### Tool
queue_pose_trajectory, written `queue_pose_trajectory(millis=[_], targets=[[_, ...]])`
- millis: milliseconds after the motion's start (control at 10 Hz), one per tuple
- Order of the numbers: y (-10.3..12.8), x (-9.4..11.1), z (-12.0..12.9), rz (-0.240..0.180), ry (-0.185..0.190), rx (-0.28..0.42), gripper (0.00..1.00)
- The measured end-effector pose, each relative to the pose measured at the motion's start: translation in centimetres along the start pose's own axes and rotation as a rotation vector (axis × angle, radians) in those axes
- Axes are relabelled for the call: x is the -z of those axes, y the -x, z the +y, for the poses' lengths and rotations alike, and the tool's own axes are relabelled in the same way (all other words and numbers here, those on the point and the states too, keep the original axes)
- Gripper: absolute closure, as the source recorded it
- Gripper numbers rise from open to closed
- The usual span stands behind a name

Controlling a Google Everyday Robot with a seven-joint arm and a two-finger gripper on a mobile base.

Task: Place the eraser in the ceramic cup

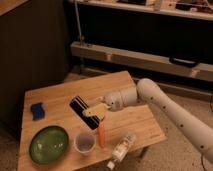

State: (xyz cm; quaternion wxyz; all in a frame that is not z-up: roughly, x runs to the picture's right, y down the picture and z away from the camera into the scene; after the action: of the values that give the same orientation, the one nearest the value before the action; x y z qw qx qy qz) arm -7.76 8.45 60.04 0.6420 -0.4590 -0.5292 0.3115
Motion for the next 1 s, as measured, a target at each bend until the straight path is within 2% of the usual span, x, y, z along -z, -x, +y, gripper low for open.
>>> queue_pose_trajectory(millis=[300,700,900,1000], targets=[[-1.1,-1.1,1.3,0.022,0.031,0.031,0.84],[-2.9,-2.5,3.1,0.043,0.098,0.081,0.84],[-3.7,-3.4,3.2,0.059,0.126,0.094,0.84],[-4.4,-4.2,2.9,0.08,0.148,0.11,0.84]])
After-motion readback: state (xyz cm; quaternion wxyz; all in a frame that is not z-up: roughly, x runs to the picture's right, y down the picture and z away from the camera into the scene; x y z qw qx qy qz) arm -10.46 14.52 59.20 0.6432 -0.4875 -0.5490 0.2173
